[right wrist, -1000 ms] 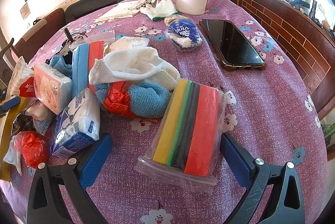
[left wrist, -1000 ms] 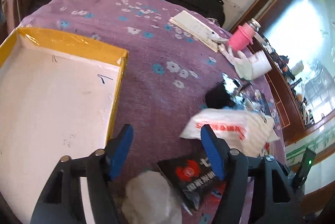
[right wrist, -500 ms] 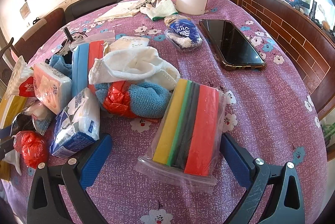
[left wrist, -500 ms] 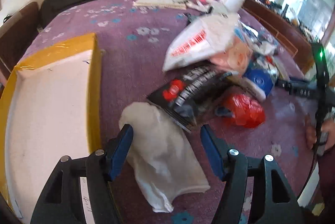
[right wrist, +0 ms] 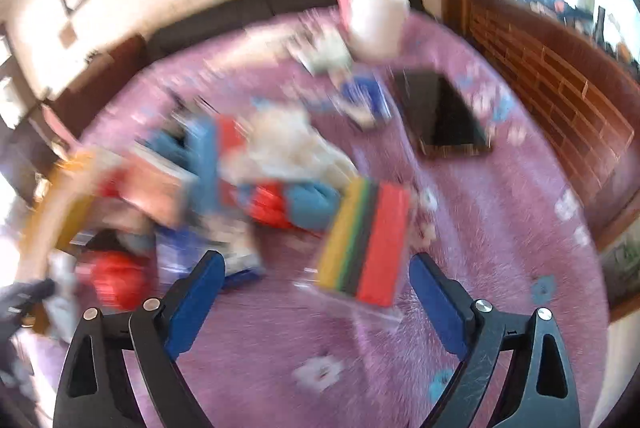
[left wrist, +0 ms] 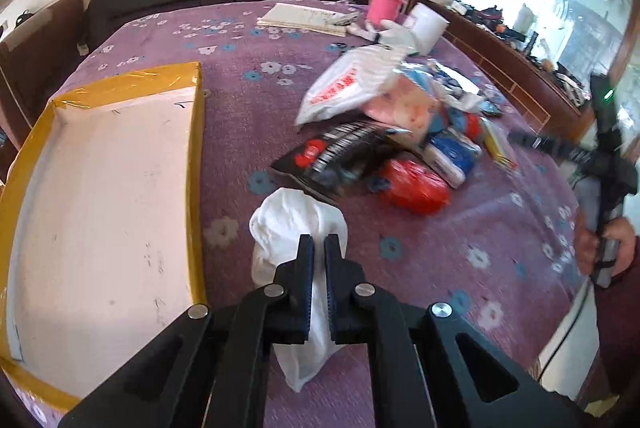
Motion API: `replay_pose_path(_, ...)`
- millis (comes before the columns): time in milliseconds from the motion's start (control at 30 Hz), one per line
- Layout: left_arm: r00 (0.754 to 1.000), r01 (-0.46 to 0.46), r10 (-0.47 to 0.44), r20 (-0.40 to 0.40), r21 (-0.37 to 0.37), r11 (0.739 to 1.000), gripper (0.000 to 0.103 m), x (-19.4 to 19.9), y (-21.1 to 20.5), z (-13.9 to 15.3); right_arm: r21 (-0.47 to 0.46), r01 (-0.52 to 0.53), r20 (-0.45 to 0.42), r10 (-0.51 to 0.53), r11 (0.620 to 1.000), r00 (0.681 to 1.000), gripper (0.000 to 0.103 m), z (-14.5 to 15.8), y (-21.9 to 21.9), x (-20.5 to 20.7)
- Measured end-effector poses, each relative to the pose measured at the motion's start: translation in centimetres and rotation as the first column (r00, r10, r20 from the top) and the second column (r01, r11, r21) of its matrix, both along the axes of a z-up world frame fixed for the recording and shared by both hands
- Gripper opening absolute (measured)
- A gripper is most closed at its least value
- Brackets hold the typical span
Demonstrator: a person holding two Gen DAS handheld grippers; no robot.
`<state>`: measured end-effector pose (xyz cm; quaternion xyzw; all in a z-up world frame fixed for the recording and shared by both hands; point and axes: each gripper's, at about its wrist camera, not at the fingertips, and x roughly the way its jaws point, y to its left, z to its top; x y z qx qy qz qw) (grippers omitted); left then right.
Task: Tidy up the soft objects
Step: 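Carry the white cloth into the tray with left gripper while right drops the red bag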
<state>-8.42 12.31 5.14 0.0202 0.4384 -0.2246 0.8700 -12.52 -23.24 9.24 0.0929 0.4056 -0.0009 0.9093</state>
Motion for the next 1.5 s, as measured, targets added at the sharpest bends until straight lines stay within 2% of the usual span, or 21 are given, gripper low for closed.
replay_pose_path(100, 0.999, 0.026, -0.026, 0.021, 0.01, 1.0, 0.011, -0.7, -0.9, -0.2, -0.006, -0.157, 0.041, 0.157, 0.988, 0.987, 0.096, 2.6, 4.0, -1.2)
replay_pose_path(133, 0.999, 0.018, -0.019, 0.031, 0.037, 0.999, 0.026, -0.7, -1.3, -0.4, -0.005, -0.201, 0.033, 0.201, 0.98, 0.979, 0.096, 2.6, 5.2, -1.2)
replay_pose_path(167, 0.999, 0.008, -0.01, 0.037, 0.057, 0.998, 0.049, -0.6, -1.6, -0.7, 0.001, -0.262, 0.014, 0.262, 0.965, 0.965, 0.096, 2.2, 7.0, -1.0)
replay_pose_path(233, 0.998, -0.015, 0.009, 0.063, 0.093, 0.996, 0.068, -0.8, -2.2, -1.1, -0.003, -0.33, -0.023, 0.33, 0.944, 0.944, 0.096, 0.9, 9.7, -0.6)
replay_pose_path(267, 0.998, -0.018, 0.011, 0.068, 0.106, 0.994, 0.068, -0.8, -2.2, -1.3, -0.024, -0.358, -0.043, 0.356, 0.934, 0.933, 0.096, 0.0, 11.3, -0.2)
replay_pose_path(367, 1.0, -0.013, 0.01, 0.023, 0.104, 0.994, 0.069, -0.2, -2.5, -2.6, -0.044, -0.416, -0.092, 0.411, 0.908, 0.907, 0.093, -2.2, 14.2, 1.3)
replay_pose_path(433, 0.998, -0.031, 0.024, 0.051, 0.162, 0.986, 0.069, -0.4, -3.2, -3.2, -0.046, -0.419, -0.114, 0.412, 0.907, 0.904, 0.081, -3.2, 14.9, 2.5)
replay_pose_path(500, 0.997, -0.042, 0.031, 0.068, 0.165, 0.985, 0.056, -0.6, -3.1, -3.1, -0.054, -0.418, -0.126, 0.409, 0.907, 0.904, 0.076, -3.8, 15.2, 3.6)
replay_pose_path(567, 0.997, -0.058, 0.05, 0.064, 0.13, 0.99, 0.022, -0.5, -2.3, -2.7, -0.049, -0.417, -0.14, 0.407, 0.908, 0.903, 0.066, -4.4, 15.4, 4.3)
replay_pose_path(633, 0.997, -0.074, 0.071, 0.042, 0.06, 0.995, 0.011, -0.5, -0.9, -2.2, -0.036, -0.424, -0.158, 0.414, 0.905, 0.897, 0.049, -4.7, 16.0, 4.9)
replay_pose_path(733, 0.994, -0.1, 0.1, 0.05, 0.005, 0.995, 0.011, -1.5, 0.5, -1.6, -0.056, -0.422, -0.16, 0.409, 0.905, 0.898, 0.044, -4.9, 16.3, 4.9)
replay_pose_path(900, 0.99, -0.111, 0.117, 0.076, -0.08, 0.991, 0.011, -3.3, 2.2, -0.1, -0.048, -0.422, -0.137, 0.413, 0.905, 0.9, 0.043, -3.9, 16.5, 3.9)
replay_pose_path(1067, 0.986, -0.112, 0.136, 0.093, -0.225, 0.968, 0.011, -4.6, 5.5, 2.9, -0.016, -0.434, -0.087, 0.431, 0.901, 0.898, 0.043, -1.0, 16.5, 1.5)
replay_pose_path(1167, 0.982, -0.14, 0.17, 0.083, -0.285, 0.948, 0.011, -4.3, 8.0, 4.4, 0.02, -0.452, -0.058, 0.452, 0.892, 0.89, 0.043, 1.1, 16.9, 0.9)
replay_pose_path(1267, 0.974, -0.189, 0.217, 0.059, -0.309, 0.932, 0.011, -2.5, 10.8, 5.3, 0.078, -0.469, -0.039, 0.473, 0.879, 0.88, 0.043, 2.7, 18.1, 1.5)
replay_pose_path(1400, 0.96, -0.26, 0.279, 0.022, -0.297, 0.919, 0.011, 1.3, 13.8, 5.3, 0.135, -0.479, -0.024, 0.486, 0.867, 0.873, 0.043, 3.9, 20.8, 4.9)
replay_pose_path(1500, 0.946, -0.321, 0.309, -0.093, -0.359, 0.876, 0.011, 5.8, 16.3, 3.8, 0.172, -0.486, -0.028, 0.498, 0.857, 0.867, 0.043, 3.8, 23.8, 8.3)
